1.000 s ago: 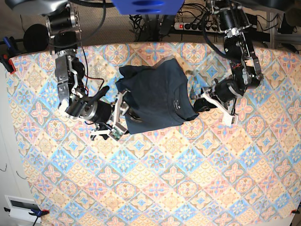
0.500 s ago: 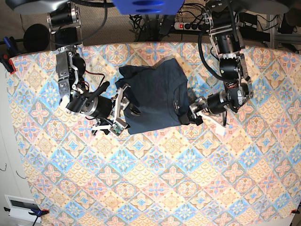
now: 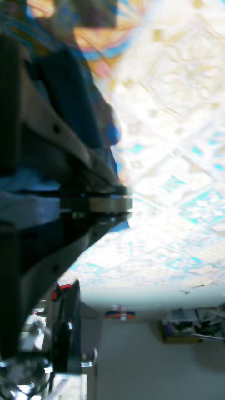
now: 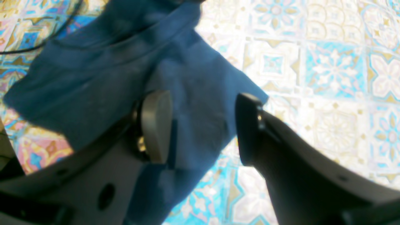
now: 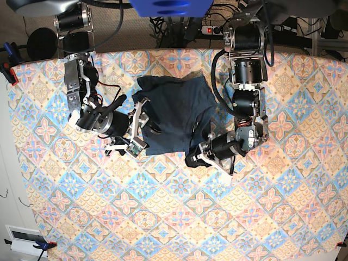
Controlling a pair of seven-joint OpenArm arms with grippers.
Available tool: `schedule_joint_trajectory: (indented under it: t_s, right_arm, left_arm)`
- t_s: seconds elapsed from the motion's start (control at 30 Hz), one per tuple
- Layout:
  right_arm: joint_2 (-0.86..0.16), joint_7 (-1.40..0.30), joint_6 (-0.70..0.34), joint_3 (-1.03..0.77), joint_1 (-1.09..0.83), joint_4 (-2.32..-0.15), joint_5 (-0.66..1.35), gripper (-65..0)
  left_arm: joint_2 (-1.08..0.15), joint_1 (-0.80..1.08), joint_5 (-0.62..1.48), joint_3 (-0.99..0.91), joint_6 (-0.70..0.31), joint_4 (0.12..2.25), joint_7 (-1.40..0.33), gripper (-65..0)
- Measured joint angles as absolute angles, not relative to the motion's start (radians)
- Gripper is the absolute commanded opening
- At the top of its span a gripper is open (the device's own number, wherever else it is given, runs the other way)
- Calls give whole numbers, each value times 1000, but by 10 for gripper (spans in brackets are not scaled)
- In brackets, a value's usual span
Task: Layout the t-shirt on the table in an organized manner, then fold the t-shirt properly
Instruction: 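Grasp the folded shirt edge with the left gripper and tuck it, then pull the folded shirt edge with the left gripper to smooth it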
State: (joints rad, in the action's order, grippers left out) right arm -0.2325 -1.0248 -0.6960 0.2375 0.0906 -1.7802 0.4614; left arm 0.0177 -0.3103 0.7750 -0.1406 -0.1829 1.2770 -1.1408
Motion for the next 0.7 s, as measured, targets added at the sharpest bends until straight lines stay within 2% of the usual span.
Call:
schedule_joint_trajectory:
  t_s: [0.3, 0.5, 0.6, 0.7]
  right_arm:
    - [-236, -1028, -696, 237, 88, -1780, 460, -336]
    - [-236, -1028, -696, 237, 88, -1780, 461, -336]
    - [-251, -1031, -698, 237, 84, -1780, 465, -336]
    - [-249, -1031, -698, 240, 86, -1780, 457, -336]
  left_arm:
    - [20, -373, 742, -139, -187, 1236, -1081, -650]
    - [-4, -279, 733, -138, -180, 1206, -1101, -649]
    - [-45, -263, 734, -143, -159, 1207, -1096, -538]
    - [-75, -244, 740, -146, -69, 1249, -1088, -404]
